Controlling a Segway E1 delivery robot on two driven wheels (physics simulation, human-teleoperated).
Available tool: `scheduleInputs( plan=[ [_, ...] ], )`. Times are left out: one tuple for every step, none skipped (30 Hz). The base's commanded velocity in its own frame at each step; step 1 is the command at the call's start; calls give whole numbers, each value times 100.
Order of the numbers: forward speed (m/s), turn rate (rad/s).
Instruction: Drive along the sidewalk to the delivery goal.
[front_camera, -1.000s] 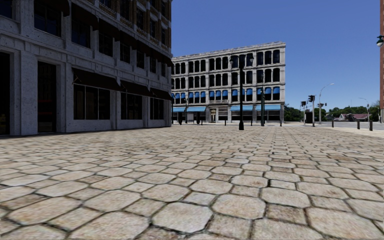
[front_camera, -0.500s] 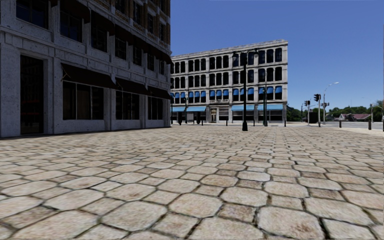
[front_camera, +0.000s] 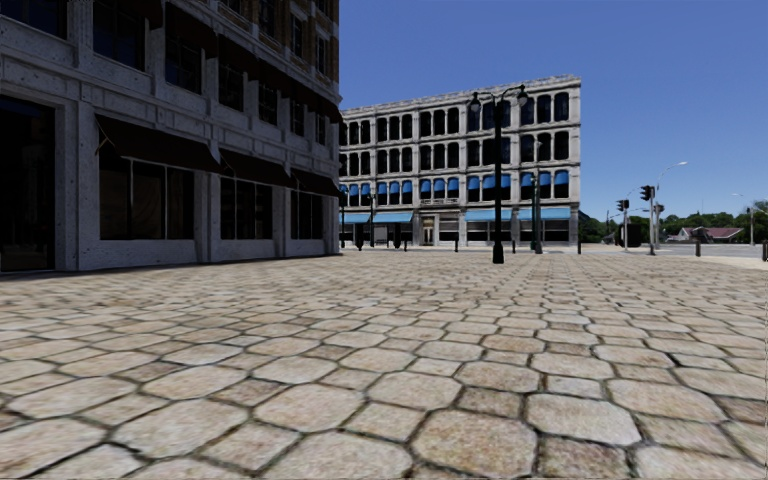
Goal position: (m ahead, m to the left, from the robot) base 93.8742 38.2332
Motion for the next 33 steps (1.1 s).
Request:
scheduleInputs(
  plan=[
    [200, 0],
    [200, 0],
    [200, 0],
    [200, 0],
    [200, 0],
    [200, 0],
    [200, 0],
    [200, 0],
    [200, 0],
    [200, 0],
    [200, 0],
    [200, 0],
    [200, 0],
    [200, 0],
    [200, 0],
    [200, 0],
    [200, 0],
    [200, 0],
    [200, 0],
    [200, 0],
    [200, 0],
    [200, 0],
    [200, 0],
    [200, 0],
    [200, 0],
    [200, 0],
    [200, 0],
    [200, 0],
    [200, 0],
    [200, 0],
    [200, 0],
    [200, 0],
    [200, 0]
  ],
)
